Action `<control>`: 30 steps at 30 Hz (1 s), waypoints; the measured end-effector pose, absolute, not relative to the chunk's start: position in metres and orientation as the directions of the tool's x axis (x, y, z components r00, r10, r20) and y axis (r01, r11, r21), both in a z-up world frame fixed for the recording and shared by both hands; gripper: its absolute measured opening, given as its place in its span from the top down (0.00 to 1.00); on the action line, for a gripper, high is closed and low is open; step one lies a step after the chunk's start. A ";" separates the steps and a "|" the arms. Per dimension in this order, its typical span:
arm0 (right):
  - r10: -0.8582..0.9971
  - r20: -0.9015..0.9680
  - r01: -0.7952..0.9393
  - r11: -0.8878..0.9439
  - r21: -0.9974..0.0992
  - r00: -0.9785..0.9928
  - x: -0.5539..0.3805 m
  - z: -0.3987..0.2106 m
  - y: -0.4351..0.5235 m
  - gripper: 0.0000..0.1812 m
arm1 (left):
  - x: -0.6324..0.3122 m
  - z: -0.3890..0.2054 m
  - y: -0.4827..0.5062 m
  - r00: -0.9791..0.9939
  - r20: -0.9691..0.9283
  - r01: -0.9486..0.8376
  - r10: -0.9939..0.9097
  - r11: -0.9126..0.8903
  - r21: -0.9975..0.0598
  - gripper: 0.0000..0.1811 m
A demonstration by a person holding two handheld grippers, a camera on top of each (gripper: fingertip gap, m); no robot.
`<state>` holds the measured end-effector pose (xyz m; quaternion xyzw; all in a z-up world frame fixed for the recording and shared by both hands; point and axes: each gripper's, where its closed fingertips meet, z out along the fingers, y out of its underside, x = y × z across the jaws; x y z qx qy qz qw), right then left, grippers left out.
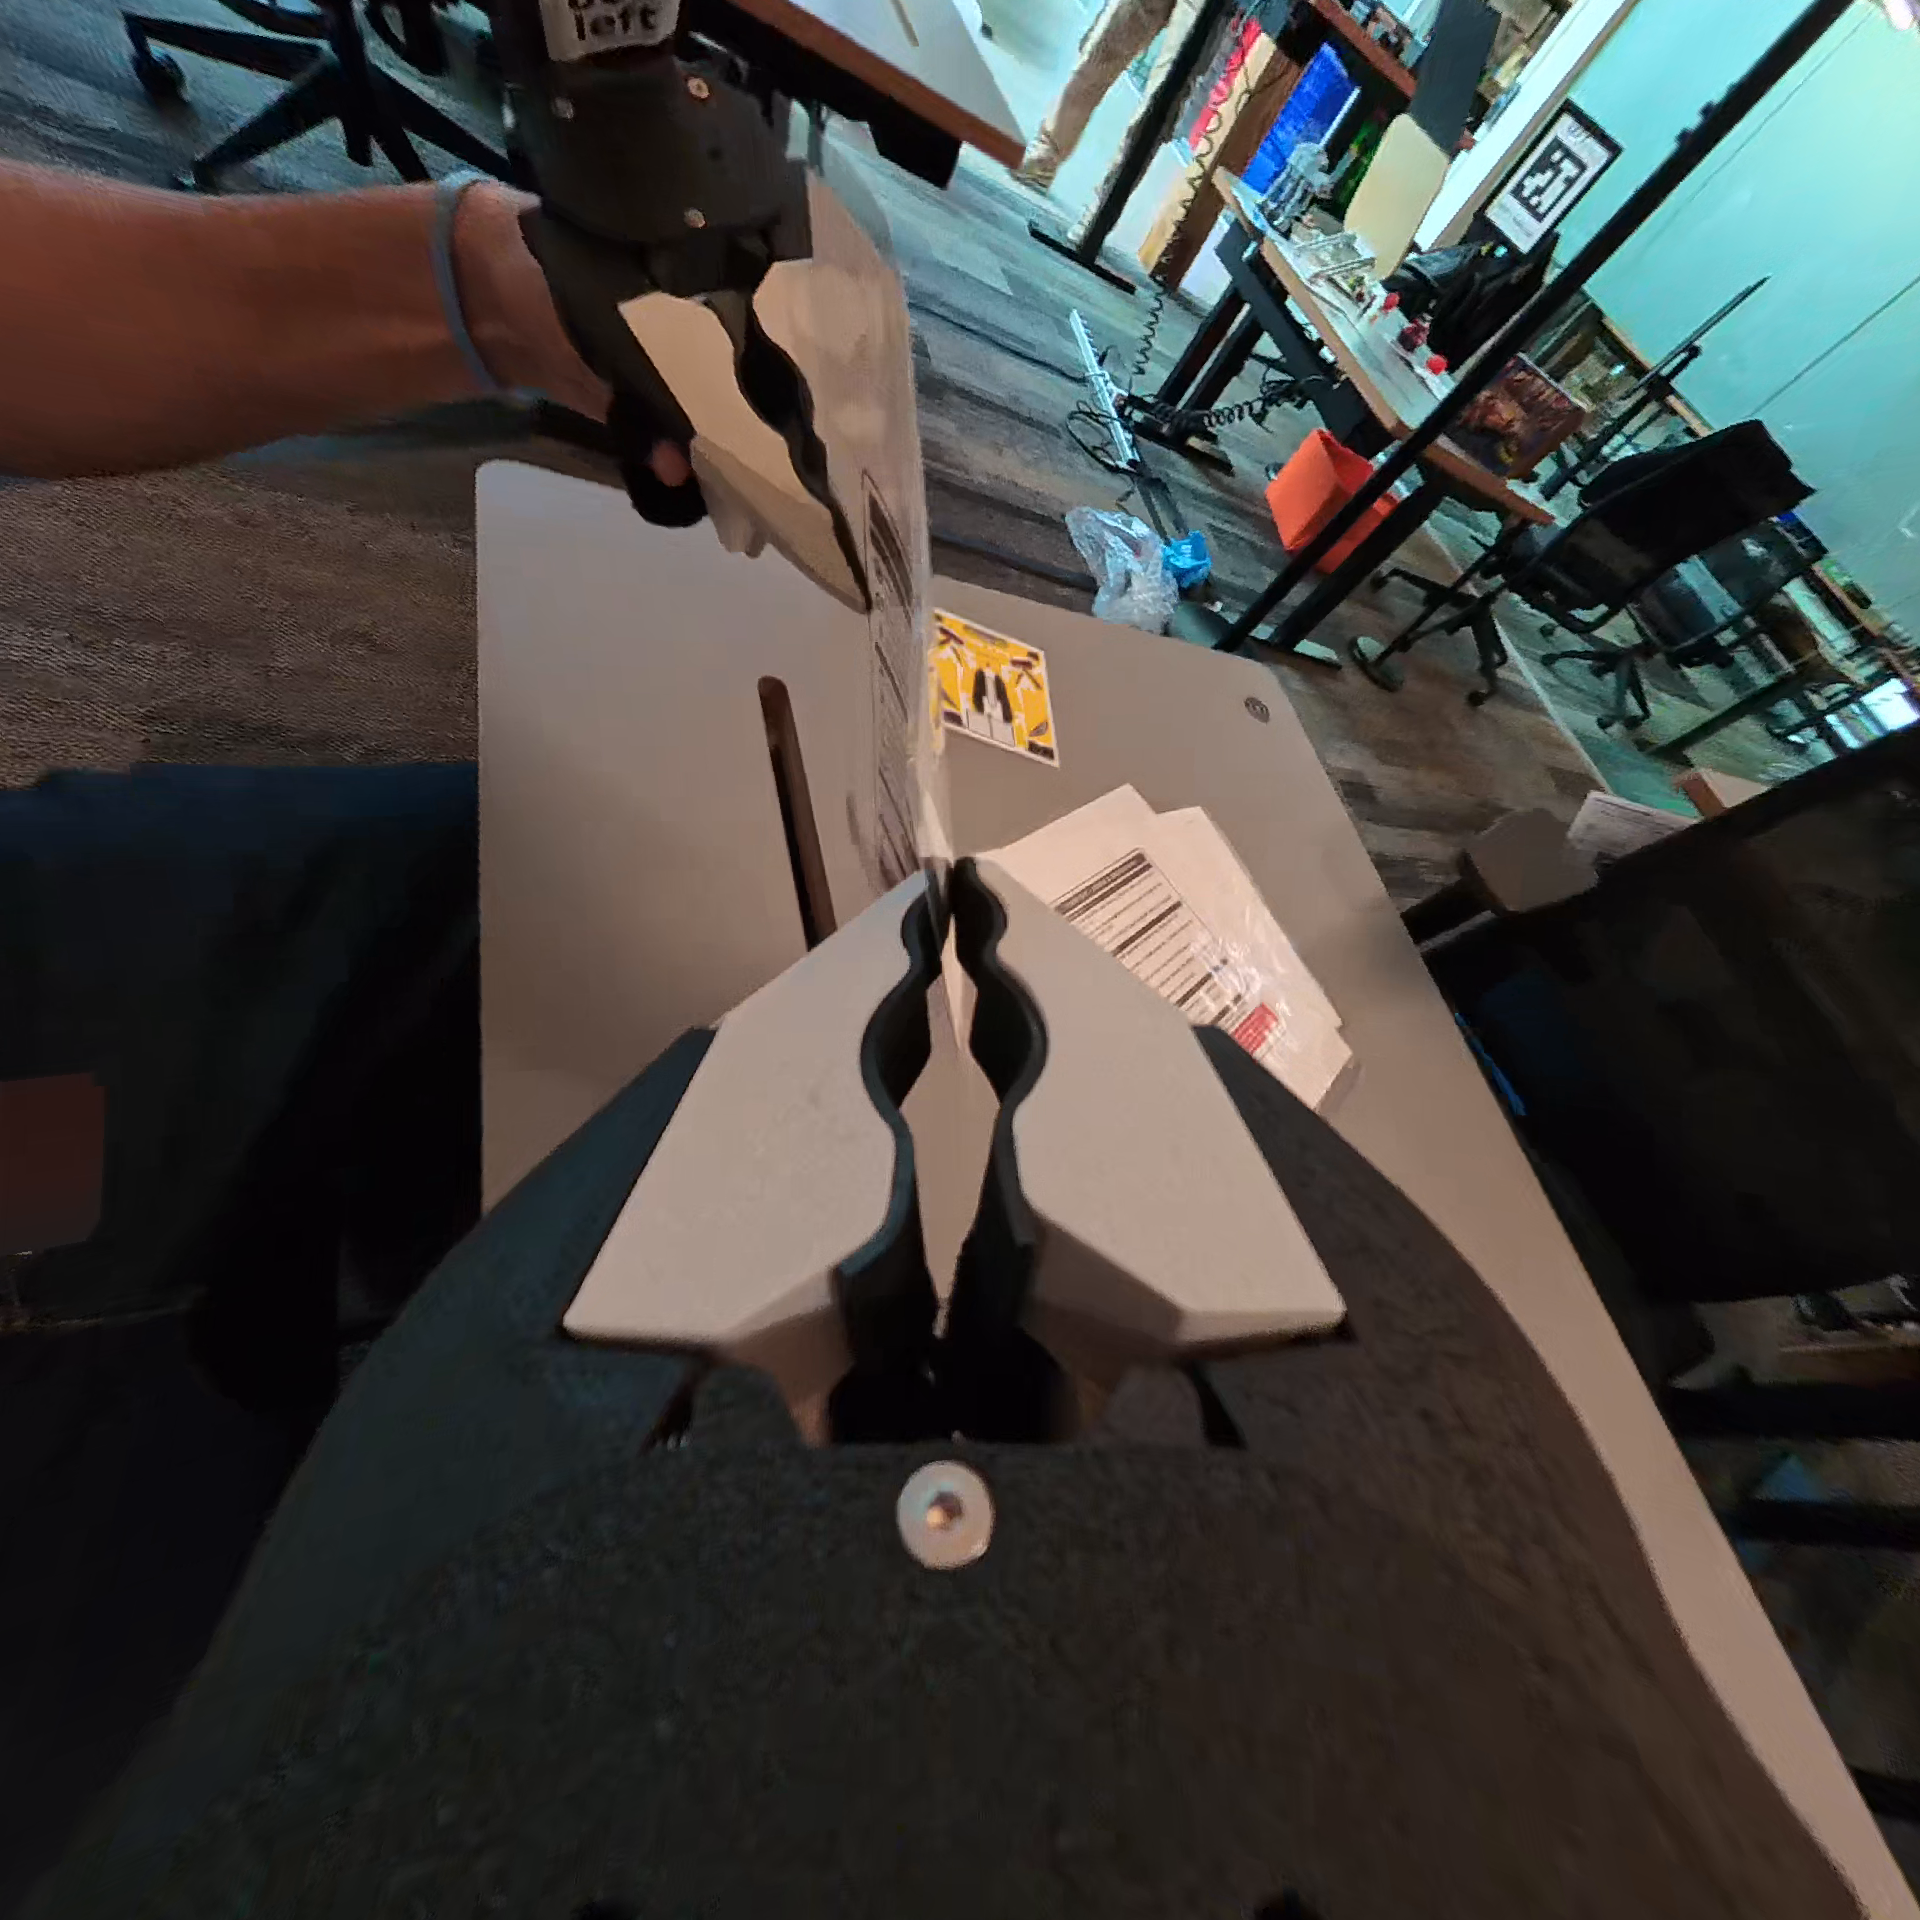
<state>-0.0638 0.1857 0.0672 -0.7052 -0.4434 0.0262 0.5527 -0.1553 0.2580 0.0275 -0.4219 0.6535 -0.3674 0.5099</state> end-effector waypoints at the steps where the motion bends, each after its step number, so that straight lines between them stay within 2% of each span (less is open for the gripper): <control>1: 0.646 0.454 0.595 -0.001 -0.803 0.614 -0.065 0.059 0.179 1.00 | -0.155 0.019 0.253 -0.128 -0.373 -0.186 -0.919 0.391 -0.901 1.00; 8: 0.598 0.495 0.628 -0.017 -0.778 0.630 -0.068 -0.008 0.142 1.00 | -0.155 -0.030 0.226 -0.096 -0.468 -0.221 -0.879 0.477 -0.851 1.00; 12: 0.584 0.480 0.626 -0.063 -0.777 0.655 -0.068 -0.031 0.132 1.00 | -0.158 -0.053 0.214 -0.092 -0.406 -0.250 -0.909 0.415 -0.874 1.00; 21: 0.513 0.444 0.588 -0.155 -0.794 0.735 -0.048 -0.044 0.150 1.00 | -0.149 -0.079 0.215 -0.083 -0.315 -0.321 -0.946 0.324 -0.890 1.00; 27: 0.522 0.473 0.635 -0.186 -0.750 0.710 -0.038 -0.052 0.161 1.00 | -0.141 -0.087 0.227 -0.064 -0.274 -0.380 -0.960 0.277 -0.883 0.99; 30: 0.536 0.426 0.606 -0.213 -0.767 0.729 -0.034 -0.061 0.167 1.00 | -0.138 -0.093 0.234 -0.053 -0.272 -0.400 -0.961 0.270 -0.876 0.99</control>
